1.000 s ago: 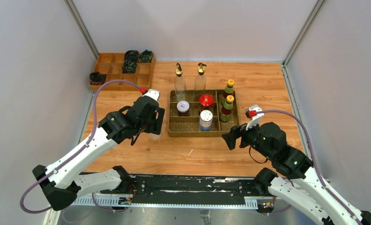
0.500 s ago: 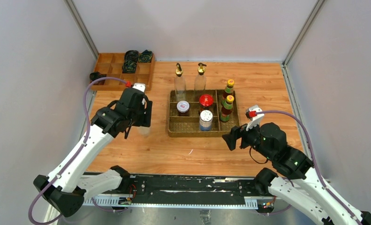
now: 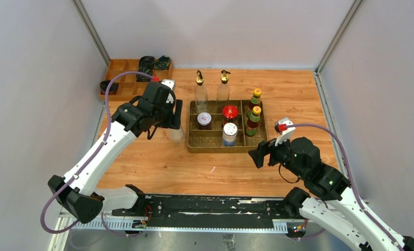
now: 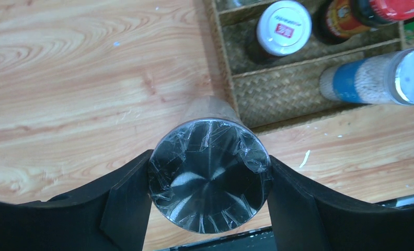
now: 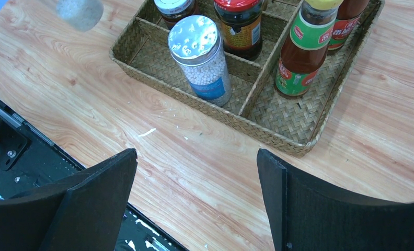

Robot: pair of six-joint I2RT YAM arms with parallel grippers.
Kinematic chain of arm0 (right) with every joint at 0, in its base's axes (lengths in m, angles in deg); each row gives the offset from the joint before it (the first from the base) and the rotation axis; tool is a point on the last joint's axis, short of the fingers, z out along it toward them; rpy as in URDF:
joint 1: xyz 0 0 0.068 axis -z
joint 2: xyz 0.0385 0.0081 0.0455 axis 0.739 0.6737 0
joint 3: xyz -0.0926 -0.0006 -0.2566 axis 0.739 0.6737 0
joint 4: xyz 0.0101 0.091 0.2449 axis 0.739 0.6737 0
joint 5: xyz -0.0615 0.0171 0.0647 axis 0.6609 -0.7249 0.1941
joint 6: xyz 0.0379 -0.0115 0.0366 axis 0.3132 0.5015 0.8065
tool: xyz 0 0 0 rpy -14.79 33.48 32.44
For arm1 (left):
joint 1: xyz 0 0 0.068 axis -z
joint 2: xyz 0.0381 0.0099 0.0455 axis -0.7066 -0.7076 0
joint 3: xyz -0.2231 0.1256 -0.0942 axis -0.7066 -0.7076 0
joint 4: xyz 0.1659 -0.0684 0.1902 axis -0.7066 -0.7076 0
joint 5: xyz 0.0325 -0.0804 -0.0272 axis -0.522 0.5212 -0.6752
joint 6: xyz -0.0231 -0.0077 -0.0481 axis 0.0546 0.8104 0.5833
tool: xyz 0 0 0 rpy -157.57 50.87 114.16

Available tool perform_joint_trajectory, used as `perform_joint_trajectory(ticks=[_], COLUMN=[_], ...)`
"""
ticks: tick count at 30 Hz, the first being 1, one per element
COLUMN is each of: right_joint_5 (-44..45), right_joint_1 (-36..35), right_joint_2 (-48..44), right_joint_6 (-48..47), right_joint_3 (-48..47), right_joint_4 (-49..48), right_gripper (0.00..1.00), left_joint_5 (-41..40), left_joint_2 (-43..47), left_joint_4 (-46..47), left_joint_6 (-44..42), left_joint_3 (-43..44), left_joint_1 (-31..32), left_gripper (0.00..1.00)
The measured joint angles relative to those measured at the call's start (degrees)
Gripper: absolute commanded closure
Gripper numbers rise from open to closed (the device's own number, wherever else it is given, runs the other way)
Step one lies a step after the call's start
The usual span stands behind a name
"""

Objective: Organize the condiment bottles
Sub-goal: Place the bottle in the storage box.

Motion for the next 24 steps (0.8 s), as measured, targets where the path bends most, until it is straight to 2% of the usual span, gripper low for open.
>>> perform_joint_trajectory(ticks=[6,13,24], right_joint_5=[0.04,0.55,0.63], right_joint_1=[0.0,0.0,0.0], right_joint_2=[0.07,0.11,-0.37], right_joint_6=[0.09,0.09,0.13], right_joint_3=[-0.02,0.0,0.0], right_joint_4=[0.04,0.04,0.09], right_gripper=[0.1,0.1,0.1], left_joint_5=[0.37,0.11,-1.49], left_joint_2=[-2.73,-7.23,-12.15], left_joint_4=[0.94,2.45,6.34], left_joint_6=[0.63,1.53,1.2], left_joint_3=[4.74,6.45,6.51], left_joint_1=[4.9,12.2,16.17], left_gripper=[0.44,0.44,0.44])
